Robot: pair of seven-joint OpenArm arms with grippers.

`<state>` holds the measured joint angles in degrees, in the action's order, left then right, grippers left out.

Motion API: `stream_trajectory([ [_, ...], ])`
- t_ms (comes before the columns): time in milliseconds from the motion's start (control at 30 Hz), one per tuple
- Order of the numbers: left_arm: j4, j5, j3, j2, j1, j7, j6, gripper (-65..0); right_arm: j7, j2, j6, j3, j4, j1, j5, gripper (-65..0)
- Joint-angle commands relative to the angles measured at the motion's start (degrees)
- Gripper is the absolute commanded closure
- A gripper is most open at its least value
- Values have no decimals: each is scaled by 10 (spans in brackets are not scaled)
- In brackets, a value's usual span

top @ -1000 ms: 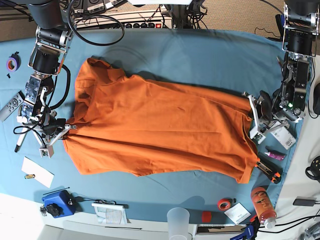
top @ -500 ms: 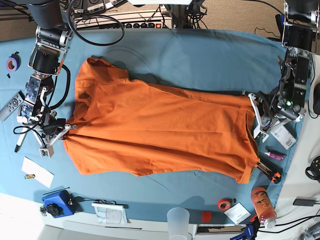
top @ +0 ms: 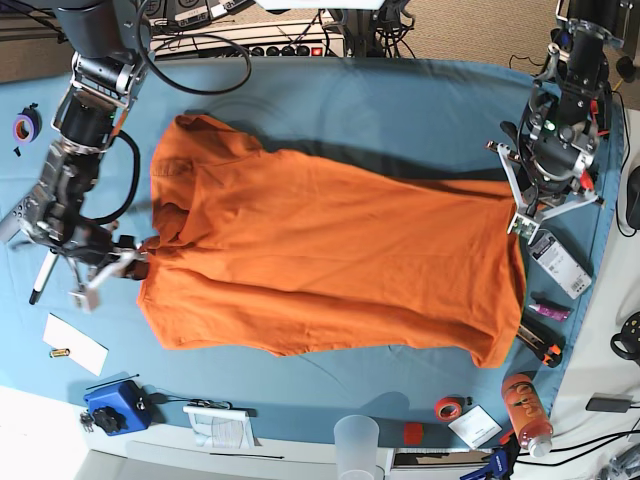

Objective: Layout the t-shirt on the table in an organized manner, then fold the t-shirt properly
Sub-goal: 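Release the right gripper and pull the left-held edge taut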

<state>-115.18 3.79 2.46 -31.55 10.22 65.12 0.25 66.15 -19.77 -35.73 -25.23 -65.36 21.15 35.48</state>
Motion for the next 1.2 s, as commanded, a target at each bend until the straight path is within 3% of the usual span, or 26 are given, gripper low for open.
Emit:
stream_trajectory([
  [0, -9, -13, -5, -6, 2, -11, 12, 0, 13, -12, -17, -30, -11, 14, 36, -82],
  [67, -9, -24, -5, -4, 14, -24, 25, 0, 71, -12, -43, -92, -11, 14, 99, -82],
  [133, -9, -43, -5, 5, 26, -31, 46, 0, 130, -15, -43, -150, -11, 9, 165, -82],
  [233, -9, -63, -5, 24, 40, -36, 84, 0, 138, -34, -43, -192, -11, -27, 264, -82],
  [300, -9, -78, -5, 37, 44, -30, 97, 0, 138, -46, -43, -205, -11, -53, 284, -82],
  [433, -9, -83, -5, 42, 46, -4, 96, -173, 138, -66, -43, -206, -11, -108, 288, -82],
  [500, -9, -83, -5, 43, 46, 7, 96, -225, 138, -71, -43, -206, -11, -130, 304, -82],
  [667, -9, -110, -5, 42, 68, 3, 99, -237, 138, -67, -43, -206, -11, -155, 328, -82],
  [833, -9, -149, -5, 32, 91, -52, 56, -237, 138, -67, -43, -206, -11, -156, 329, -82],
  [967, -9, -155, -5, 4, 88, -82, 14, -237, 138, -68, -43, -206, -11, -156, 329, -82],
  [1167, -9, -58, -5, -55, 77, -112, -74, -237, 138, -67, -43, -206, -11, -156, 329, -82],
])
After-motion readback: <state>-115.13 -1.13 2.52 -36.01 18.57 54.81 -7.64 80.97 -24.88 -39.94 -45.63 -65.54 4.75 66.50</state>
